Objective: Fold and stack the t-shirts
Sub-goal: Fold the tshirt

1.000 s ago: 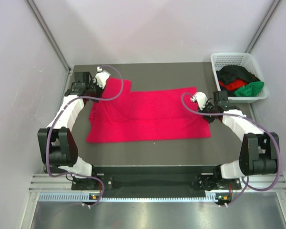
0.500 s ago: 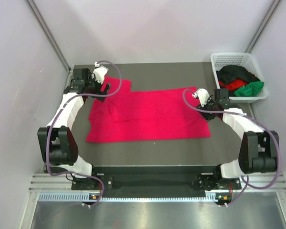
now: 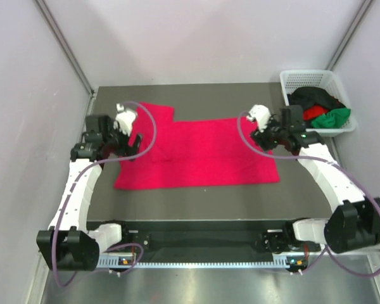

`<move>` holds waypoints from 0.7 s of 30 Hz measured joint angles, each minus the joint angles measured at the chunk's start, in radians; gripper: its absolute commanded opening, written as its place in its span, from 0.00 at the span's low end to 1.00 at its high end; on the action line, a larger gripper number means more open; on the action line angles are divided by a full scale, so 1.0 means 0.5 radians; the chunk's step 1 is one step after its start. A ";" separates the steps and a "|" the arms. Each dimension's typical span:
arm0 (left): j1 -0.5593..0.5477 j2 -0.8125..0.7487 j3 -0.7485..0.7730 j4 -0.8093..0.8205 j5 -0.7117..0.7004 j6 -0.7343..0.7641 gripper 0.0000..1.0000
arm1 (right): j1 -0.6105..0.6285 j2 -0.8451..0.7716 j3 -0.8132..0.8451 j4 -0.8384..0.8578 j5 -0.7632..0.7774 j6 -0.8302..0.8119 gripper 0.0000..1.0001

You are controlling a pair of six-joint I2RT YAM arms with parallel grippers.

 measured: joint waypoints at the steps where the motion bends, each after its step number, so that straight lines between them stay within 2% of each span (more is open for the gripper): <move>1: 0.000 -0.014 -0.094 -0.065 -0.015 0.002 0.97 | 0.072 0.060 0.033 -0.033 -0.006 -0.002 0.59; 3: 0.000 -0.031 -0.257 -0.201 -0.050 0.008 0.95 | 0.208 0.175 0.118 -0.086 -0.022 -0.001 0.59; 8: 0.000 -0.115 -0.439 -0.426 -0.145 0.043 0.95 | 0.451 0.464 0.470 -0.147 -0.051 0.005 0.57; 13: 0.033 -0.156 -0.542 -0.446 -0.227 0.068 0.94 | 0.664 0.863 0.909 -0.114 -0.159 0.060 0.51; 17: 0.175 -0.101 -0.589 -0.435 -0.249 0.082 0.93 | 0.802 1.299 1.276 -0.101 -0.310 0.130 0.49; 21: 0.243 -0.043 -0.662 -0.408 -0.255 0.095 0.93 | 0.932 1.592 1.410 -0.092 -0.425 0.146 0.48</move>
